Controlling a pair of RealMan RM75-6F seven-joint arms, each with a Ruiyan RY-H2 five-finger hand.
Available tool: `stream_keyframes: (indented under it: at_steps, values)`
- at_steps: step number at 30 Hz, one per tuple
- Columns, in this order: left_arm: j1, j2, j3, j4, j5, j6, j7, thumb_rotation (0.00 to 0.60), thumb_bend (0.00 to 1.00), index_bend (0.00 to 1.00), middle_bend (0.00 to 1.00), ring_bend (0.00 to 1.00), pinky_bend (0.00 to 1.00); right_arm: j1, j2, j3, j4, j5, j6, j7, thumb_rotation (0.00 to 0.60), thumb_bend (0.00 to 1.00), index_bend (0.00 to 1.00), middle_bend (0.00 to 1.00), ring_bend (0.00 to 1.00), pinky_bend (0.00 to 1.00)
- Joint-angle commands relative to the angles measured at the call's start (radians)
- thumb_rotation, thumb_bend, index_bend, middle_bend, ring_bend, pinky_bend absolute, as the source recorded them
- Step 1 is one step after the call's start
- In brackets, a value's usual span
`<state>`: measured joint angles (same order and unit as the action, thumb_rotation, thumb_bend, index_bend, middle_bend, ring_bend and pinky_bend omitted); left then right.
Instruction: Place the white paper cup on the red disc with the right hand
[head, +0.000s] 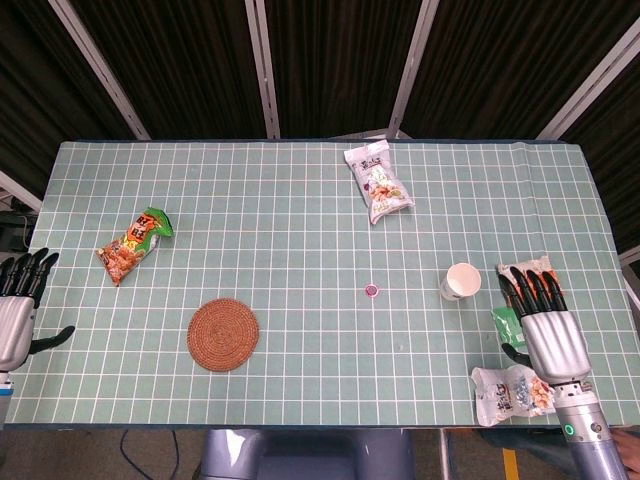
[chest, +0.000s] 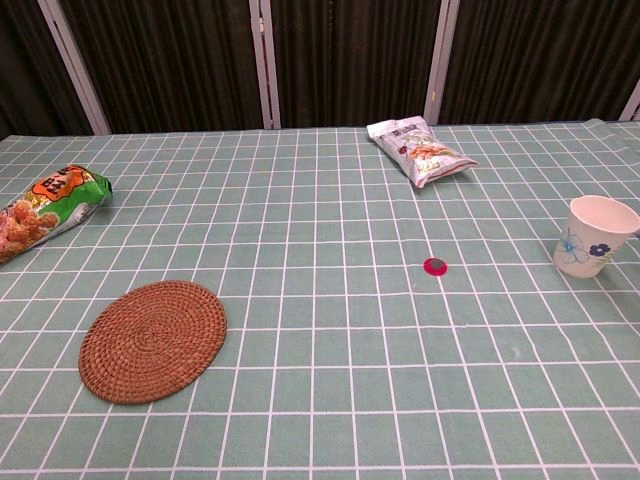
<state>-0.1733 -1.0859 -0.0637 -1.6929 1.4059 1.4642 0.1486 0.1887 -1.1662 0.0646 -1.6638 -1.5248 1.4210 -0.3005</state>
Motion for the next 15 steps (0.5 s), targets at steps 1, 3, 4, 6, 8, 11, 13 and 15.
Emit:
stream_keyframes:
  at_steps: [1,3,4,6,8,11,13,15]
  values:
    - [0.002,-0.002,-0.001,0.000,0.001,0.003,0.002,0.600,0.00,0.00,0.00,0.00,0.00,0.000,0.000,0.000,0.002,-0.004,0.002,-0.001,0.600,0.00,0.00,0.00,0.00,0.00]
    - [0.004,-0.002,-0.001,-0.002,0.001,0.004,0.007,0.600,0.00,0.00,0.00,0.00,0.00,0.000,-0.001,0.000,0.004,-0.009,0.004,-0.001,0.600,0.00,0.00,0.00,0.00,0.00]
    - [0.005,-0.002,0.000,-0.002,0.002,0.004,0.009,0.600,0.00,0.00,0.00,0.00,0.00,0.001,-0.001,-0.001,0.006,-0.011,0.004,-0.002,0.600,0.00,0.00,0.00,0.00,0.00]
    - [0.006,0.001,0.003,-0.002,0.004,-0.001,0.011,0.600,0.00,0.00,0.00,0.00,0.00,0.004,-0.001,-0.006,0.010,-0.019,-0.001,-0.008,0.600,0.00,0.00,0.00,0.00,0.00]
    - [0.005,0.005,0.003,-0.003,0.005,-0.003,0.014,0.600,0.00,0.00,0.00,0.00,0.00,0.009,0.000,-0.011,0.012,-0.026,-0.012,-0.010,0.600,0.00,0.00,0.00,0.00,0.00]
    - [0.002,0.007,-0.001,-0.006,0.006,-0.006,0.016,0.600,0.00,0.00,0.00,0.00,0.00,0.033,-0.012,-0.018,0.016,-0.051,-0.044,-0.036,0.600,0.00,0.00,0.00,0.00,0.00]
    - [-0.002,0.005,-0.004,-0.006,0.005,-0.012,0.020,0.600,0.00,0.00,0.00,0.00,0.00,0.061,-0.027,-0.024,0.033,-0.084,-0.076,-0.081,0.600,0.00,0.00,0.00,0.00,0.00]
    - [-0.008,0.003,-0.008,-0.004,0.001,-0.022,0.023,0.600,0.00,0.00,0.00,0.00,0.00,0.102,-0.048,-0.023,0.058,-0.125,-0.117,-0.158,0.600,0.00,0.00,0.00,0.00,0.00]
